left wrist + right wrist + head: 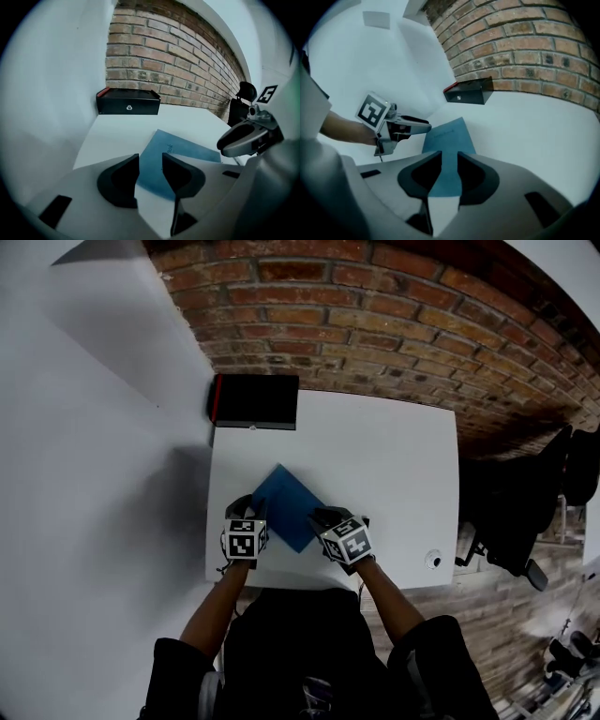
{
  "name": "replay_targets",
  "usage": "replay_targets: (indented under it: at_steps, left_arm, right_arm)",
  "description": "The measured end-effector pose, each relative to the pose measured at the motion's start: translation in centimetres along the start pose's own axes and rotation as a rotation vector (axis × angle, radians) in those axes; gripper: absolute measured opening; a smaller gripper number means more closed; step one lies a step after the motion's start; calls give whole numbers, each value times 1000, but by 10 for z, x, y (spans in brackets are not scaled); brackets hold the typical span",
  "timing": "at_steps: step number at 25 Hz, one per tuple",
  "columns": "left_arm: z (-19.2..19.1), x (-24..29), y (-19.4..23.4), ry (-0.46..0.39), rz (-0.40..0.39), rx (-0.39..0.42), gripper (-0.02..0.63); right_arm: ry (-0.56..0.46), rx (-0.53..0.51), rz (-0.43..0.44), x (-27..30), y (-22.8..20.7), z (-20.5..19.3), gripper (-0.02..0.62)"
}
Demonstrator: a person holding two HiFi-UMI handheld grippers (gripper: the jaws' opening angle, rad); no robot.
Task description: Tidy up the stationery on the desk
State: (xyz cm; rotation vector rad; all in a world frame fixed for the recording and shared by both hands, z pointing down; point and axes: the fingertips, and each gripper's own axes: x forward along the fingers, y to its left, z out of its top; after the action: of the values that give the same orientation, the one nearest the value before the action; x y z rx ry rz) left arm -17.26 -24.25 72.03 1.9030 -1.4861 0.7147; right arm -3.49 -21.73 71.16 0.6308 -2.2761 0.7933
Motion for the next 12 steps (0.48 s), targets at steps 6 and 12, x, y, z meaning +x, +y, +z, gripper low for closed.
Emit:
replay_targets:
  at_steps: [6,12]
  left_arm:
    - [-33,-21,-12,-1,32,-253,155]
    - [-60,-23,-40,18,37,-364,186]
  right_arm:
    - [29,-65,-40,16,-29,17,133]
    - [91,-69,-26,31,-37,9,147]
